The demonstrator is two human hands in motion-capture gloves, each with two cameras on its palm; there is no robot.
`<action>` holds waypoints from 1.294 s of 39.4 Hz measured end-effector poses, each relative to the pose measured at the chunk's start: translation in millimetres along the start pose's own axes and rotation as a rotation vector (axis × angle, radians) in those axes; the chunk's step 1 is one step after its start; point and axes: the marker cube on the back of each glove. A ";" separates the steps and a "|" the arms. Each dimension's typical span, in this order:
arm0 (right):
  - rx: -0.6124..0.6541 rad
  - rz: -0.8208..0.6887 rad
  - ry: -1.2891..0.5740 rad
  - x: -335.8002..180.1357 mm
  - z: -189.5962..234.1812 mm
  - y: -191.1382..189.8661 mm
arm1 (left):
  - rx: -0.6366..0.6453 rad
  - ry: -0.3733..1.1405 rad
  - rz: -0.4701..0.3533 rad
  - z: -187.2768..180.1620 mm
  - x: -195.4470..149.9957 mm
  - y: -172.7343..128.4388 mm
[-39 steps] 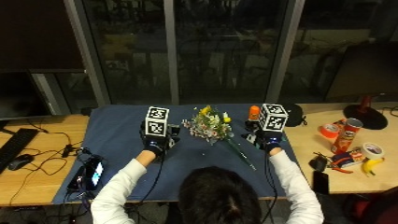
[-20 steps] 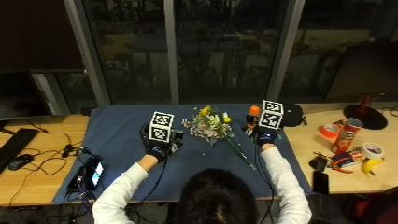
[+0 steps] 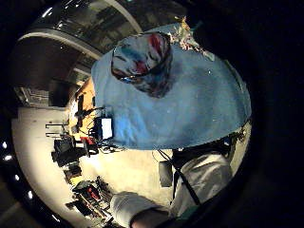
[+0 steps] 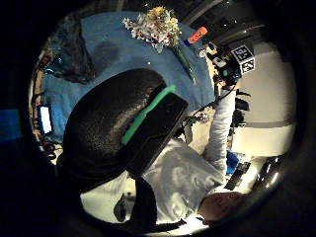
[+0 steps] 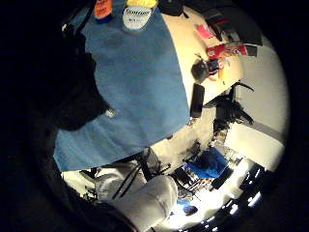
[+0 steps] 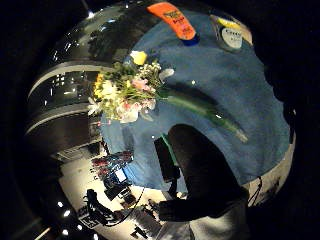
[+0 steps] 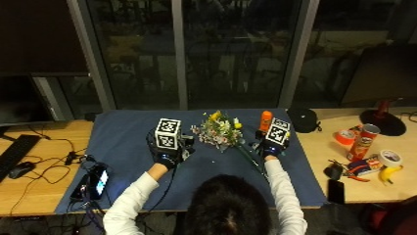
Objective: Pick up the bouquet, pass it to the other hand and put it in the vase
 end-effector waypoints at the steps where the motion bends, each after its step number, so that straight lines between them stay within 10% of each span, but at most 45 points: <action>1: 0.058 -0.017 -0.007 -1.1 4.6 -4.6 | -0.001 0.002 0.001 1.2 0.2 -0.8; 26: 0.050 0.048 0.192 -5.4 104.0 -20.1 | -0.061 -0.003 -0.009 20.4 -3.4 -4.7; 37: 0.106 -0.060 -0.058 -18.6 114.2 -20.2 | -0.101 0.028 0.003 32.1 -0.3 -2.4; 51: 0.502 -0.226 -0.424 -53.6 50.6 -11.8 | -0.143 0.161 0.029 48.6 5.4 -15.8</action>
